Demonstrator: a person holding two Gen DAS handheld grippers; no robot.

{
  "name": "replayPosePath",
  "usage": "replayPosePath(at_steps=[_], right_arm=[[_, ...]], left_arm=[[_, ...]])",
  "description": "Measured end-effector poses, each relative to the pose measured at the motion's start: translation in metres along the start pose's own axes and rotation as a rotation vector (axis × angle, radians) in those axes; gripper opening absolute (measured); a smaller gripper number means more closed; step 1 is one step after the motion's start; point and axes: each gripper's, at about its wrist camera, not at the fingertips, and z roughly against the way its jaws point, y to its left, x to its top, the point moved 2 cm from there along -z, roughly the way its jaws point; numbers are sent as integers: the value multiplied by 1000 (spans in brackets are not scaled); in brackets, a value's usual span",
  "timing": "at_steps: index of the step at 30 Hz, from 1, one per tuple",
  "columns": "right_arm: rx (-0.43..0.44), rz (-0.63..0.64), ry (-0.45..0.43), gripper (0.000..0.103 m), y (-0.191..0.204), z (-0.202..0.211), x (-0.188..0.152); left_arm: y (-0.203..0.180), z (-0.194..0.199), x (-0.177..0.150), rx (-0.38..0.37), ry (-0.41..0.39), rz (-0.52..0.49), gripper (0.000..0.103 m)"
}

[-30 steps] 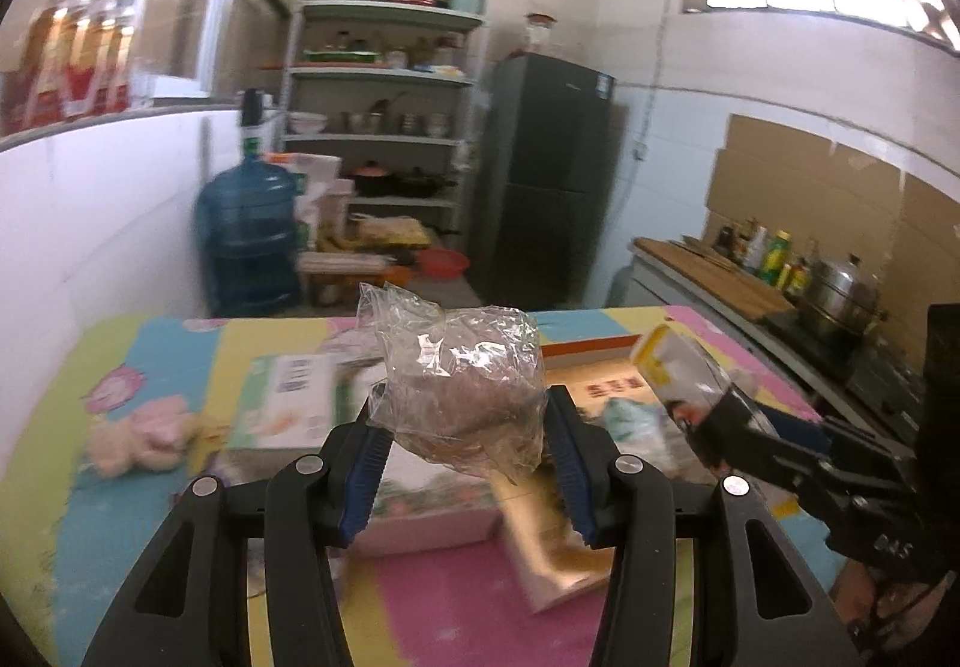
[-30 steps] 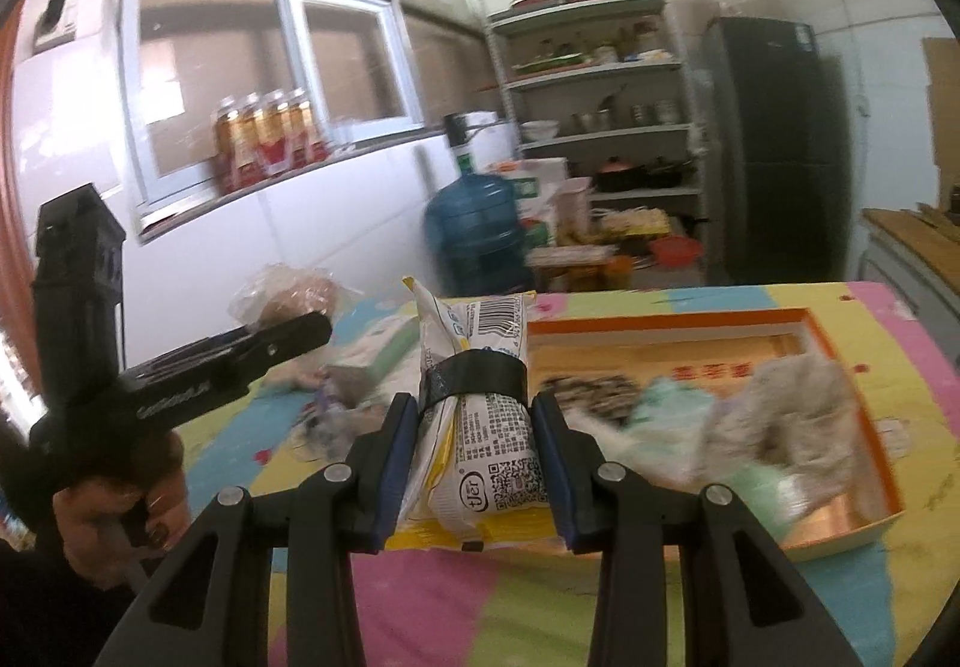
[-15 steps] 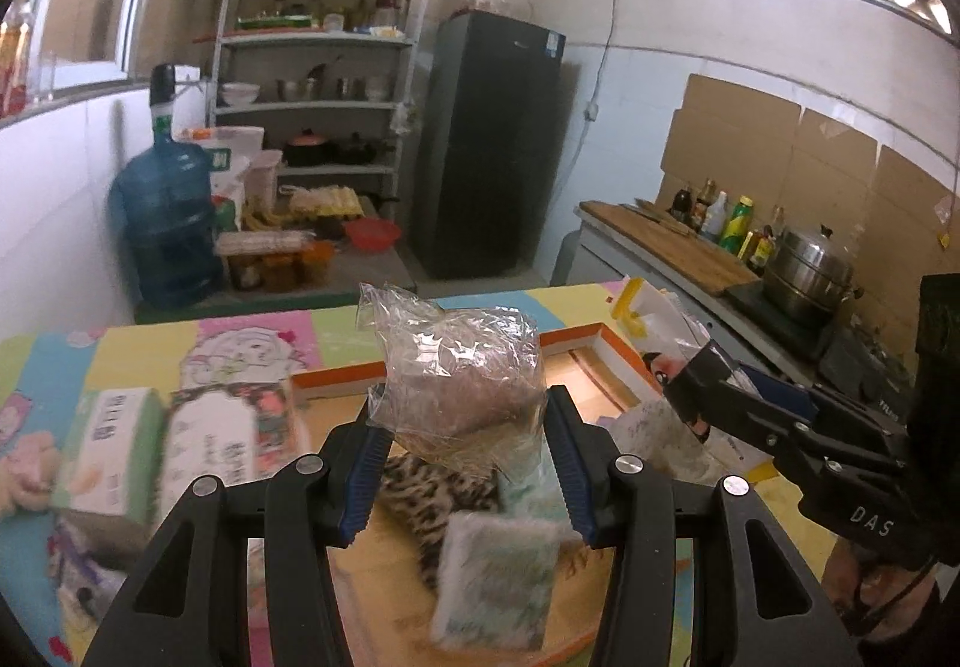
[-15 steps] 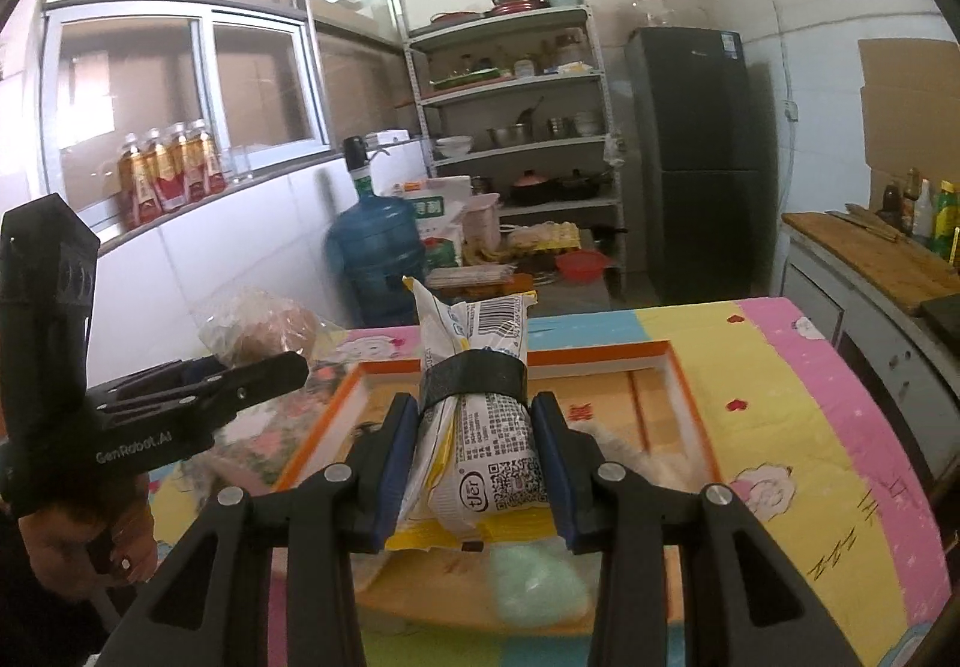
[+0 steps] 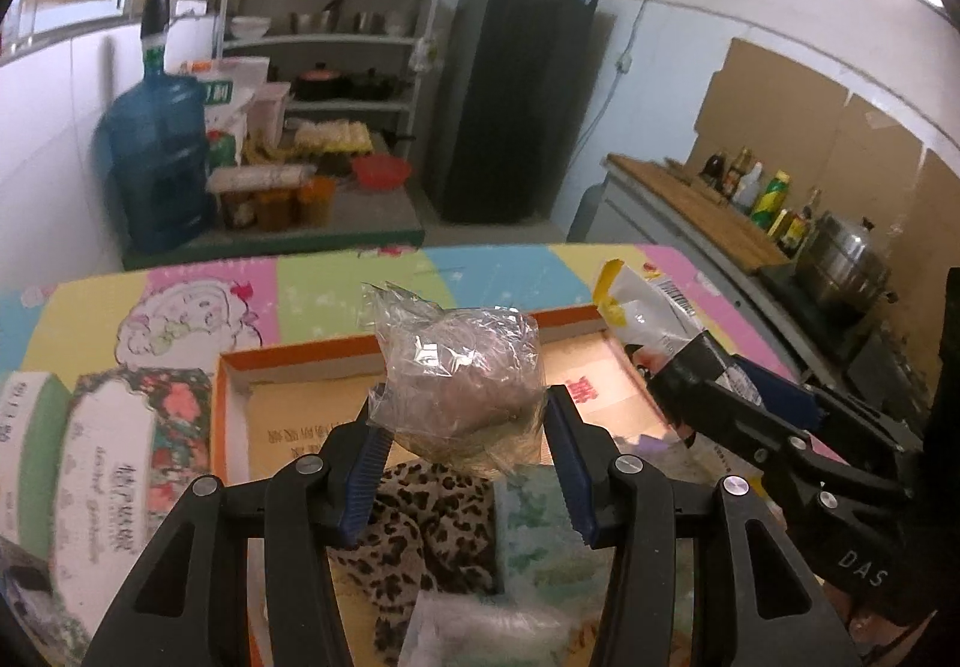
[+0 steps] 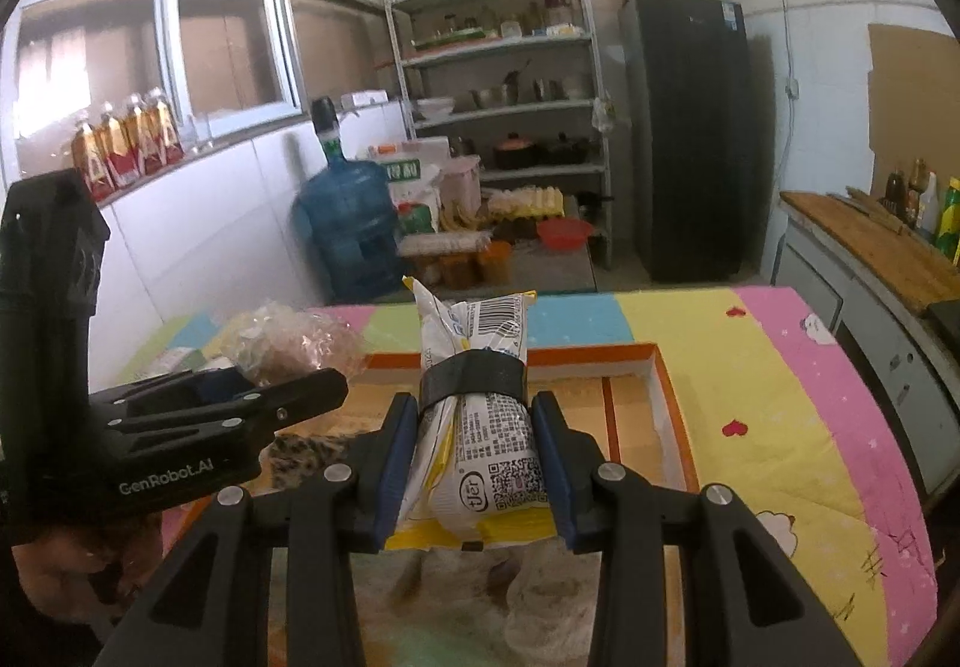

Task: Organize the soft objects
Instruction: 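Lift and carry the clear bag and snack bag into the box with both tools, then open both tools to release the bags in the box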

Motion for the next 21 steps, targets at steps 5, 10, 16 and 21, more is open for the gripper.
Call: replayPosePath(at_steps=[5,10,16,21], right_arm=[[-32,2,54,40,-6,-21,-2],[-41,7,105,40,-8,-37,-6],[-42,11,140,40,-9,-47,-10],[-32,4,154,40,-10,-50,-12]], left_arm=[[5,-24,-3,22,74,3,52],[7,-41,-5,18,129,17,52],[7,-51,-8,3,186,28,53],[8,-54,-9,-14,209,45,57]])
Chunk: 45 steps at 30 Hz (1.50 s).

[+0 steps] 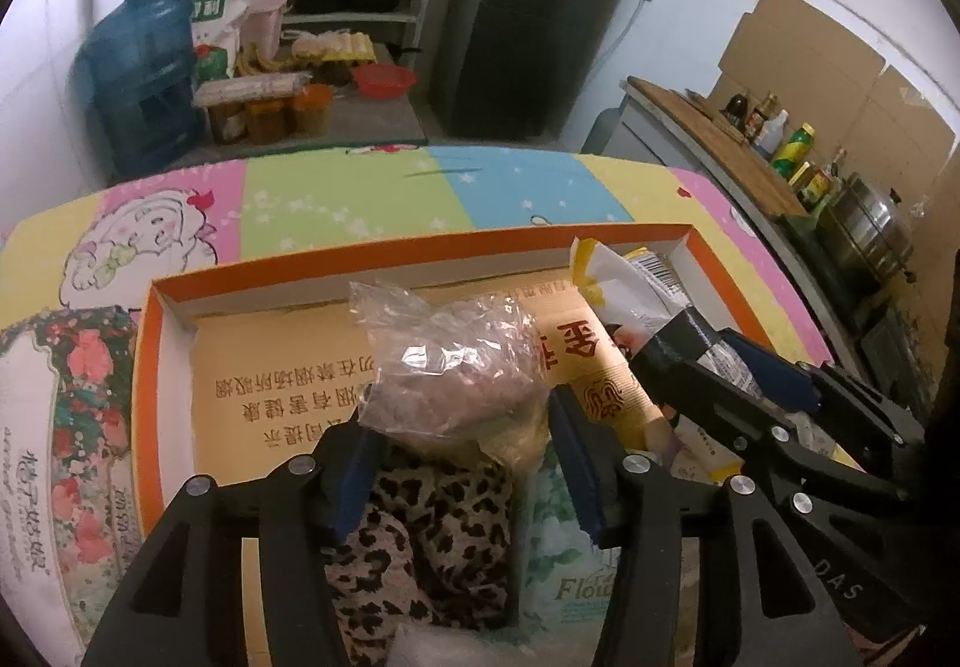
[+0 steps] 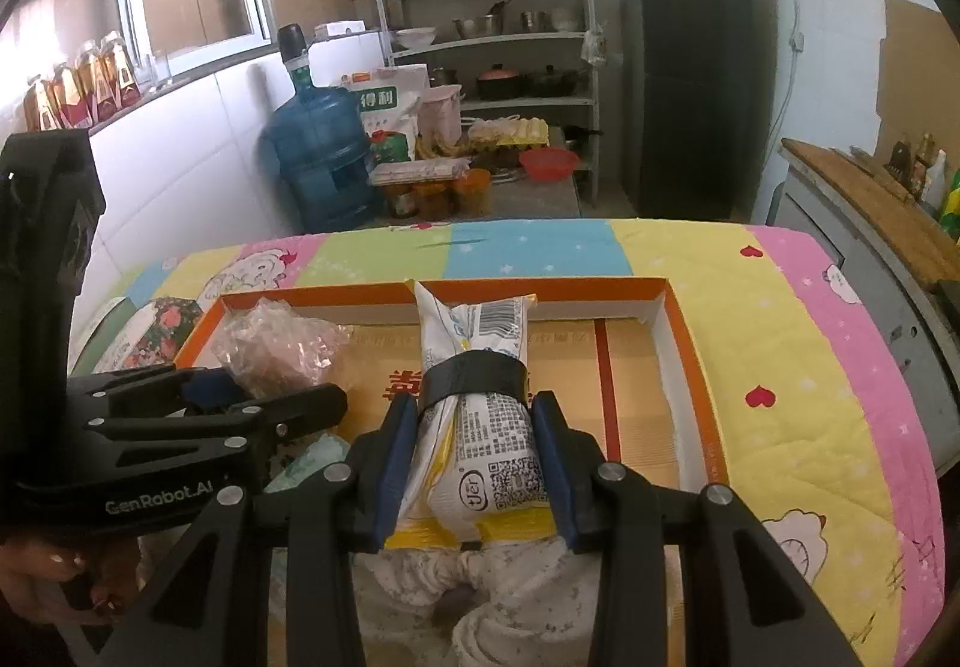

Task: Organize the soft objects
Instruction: 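Open both tools to release the bags in the box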

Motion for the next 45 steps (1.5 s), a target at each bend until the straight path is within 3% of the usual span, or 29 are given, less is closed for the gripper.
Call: replayPosePath(at_steps=[20,32,45], right_arm=[[56,-79,-62,43,-8,19,-1],[74,-94,-112,43,5,47,-7],[112,-66,-163,43,41,82,-18]], left_arm=[[1,30,-10,-28,-55,-1,69],[5,66,-30,-37,-109,-15,69],[17,126,-56,-30,-242,-24,69]])
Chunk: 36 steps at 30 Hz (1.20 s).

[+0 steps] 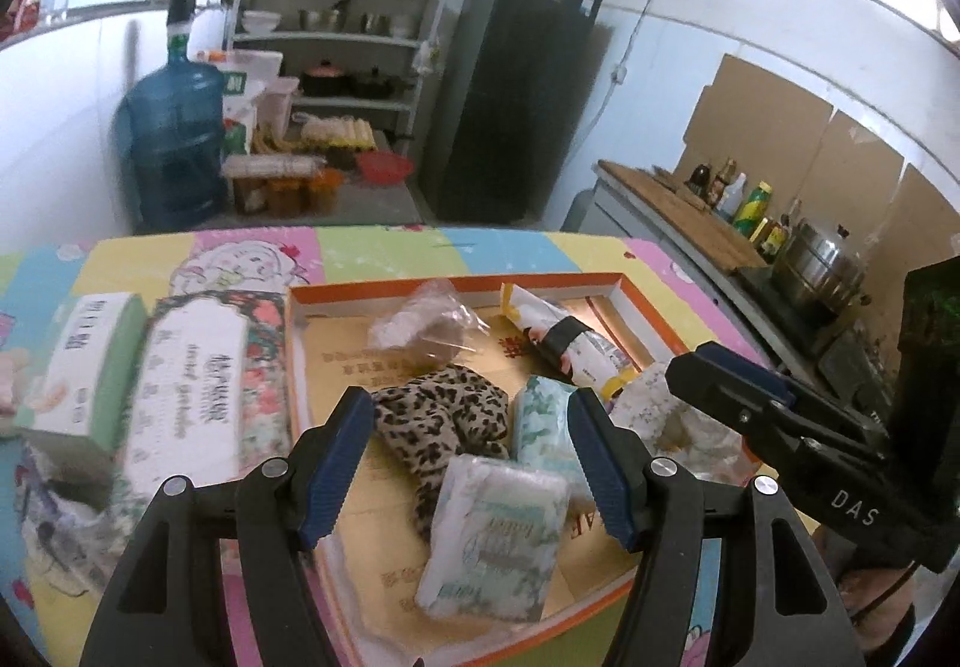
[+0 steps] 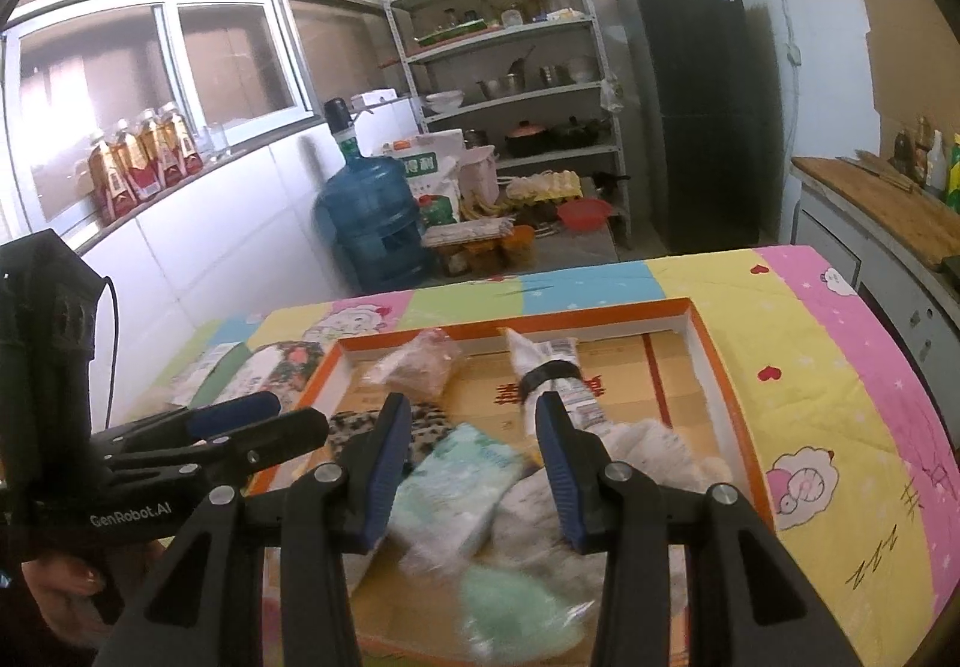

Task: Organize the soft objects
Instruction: 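Open both tools to release the bags in the box, then move both open tools from the box toward the plush toy and snack bag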

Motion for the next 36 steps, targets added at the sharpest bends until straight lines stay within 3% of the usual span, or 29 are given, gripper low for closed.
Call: replayPosePath(at_steps=[33,36], right_arm=[[49,91,-23,49,114,39,-35],[62,103,-22,57,125,40,-39]], left_arm=[[72,129,-58,158,-197,3,69],[81,139,-64,173,-208,6,69]])
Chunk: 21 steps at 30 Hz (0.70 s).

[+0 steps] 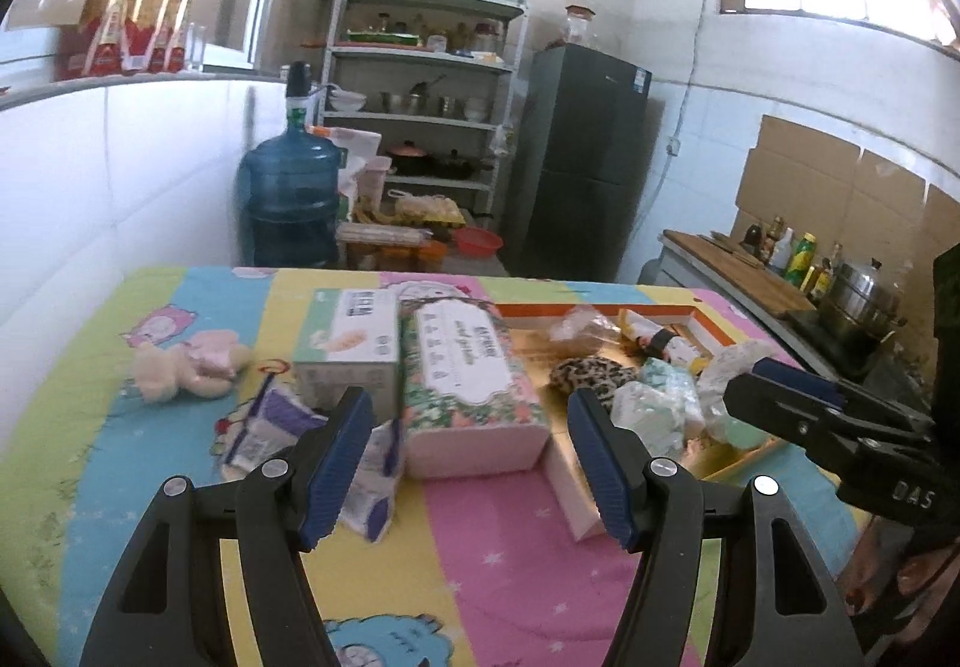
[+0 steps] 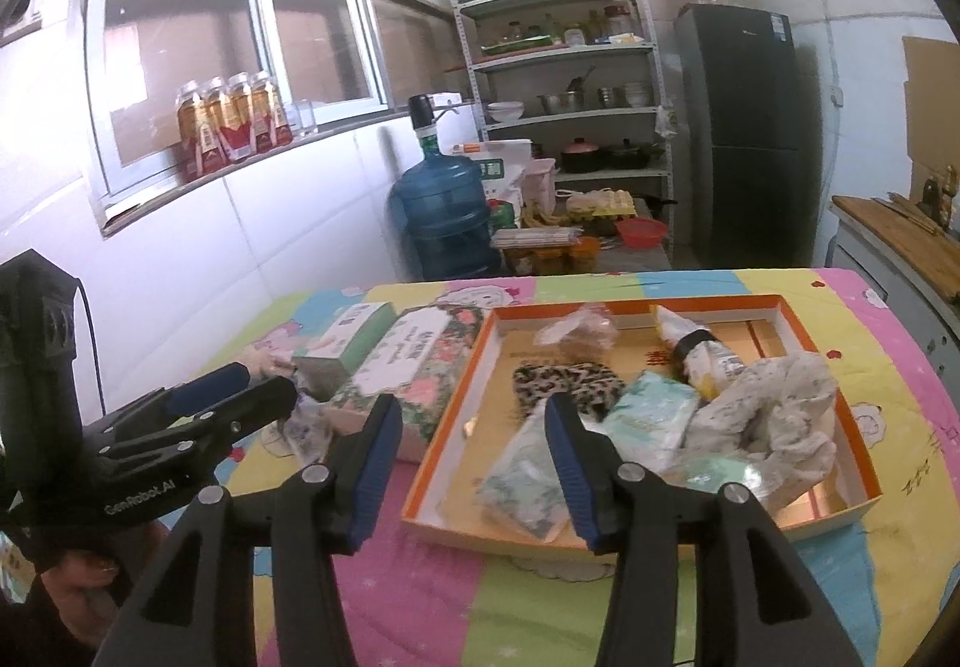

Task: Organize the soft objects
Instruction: 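Move both open tools from the box toward the plush toy and snack bag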

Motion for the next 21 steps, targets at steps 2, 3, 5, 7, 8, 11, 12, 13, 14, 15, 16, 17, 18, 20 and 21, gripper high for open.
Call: replayPosePath(at_steps=[2,3,5,7,8,11,12,13,14,15,16,17,18,20,21], right_arm=[[11,8,0,66,8,0,-1],[17,12,1,67,12,-1,-2],[26,22,5,68,20,-2,-4],[35,35,11,68,29,-4,-6],[38,39,13,68,32,-5,-7],[54,53,25,68,44,-9,-10],[58,56,27,68,47,-10,-11],[64,62,33,68,51,-12,-12],[69,66,38,68,54,-14,-14],[76,73,45,68,58,-17,-16],[83,76,52,68,62,-20,-17],[90,80,59,68,65,-23,-19],[95,82,64,68,67,-25,-20],[109,94,79,68,76,-31,-22],[118,107,88,68,81,-35,-23]], left_arm=[[6,4,-1,9,-6,5,69],[11,6,-2,14,-10,8,69],[18,10,-4,24,-15,11,69],[26,15,-5,42,-29,13,69],[31,17,-6,54,-37,9,69],[43,25,-11,86,-55,-3,71],[47,26,-12,89,-57,-4,72],[53,28,-14,93,-59,0,74],[58,29,-15,97,-60,5,75],[63,30,-16,99,-63,11,75],[70,31,-18,104,-64,22,75],[74,32,-18,109,-65,28,76],[80,33,-19,112,-65,35,76],[91,35,-20,126,-63,47,76],[95,36,-20,133,-59,49,76]])
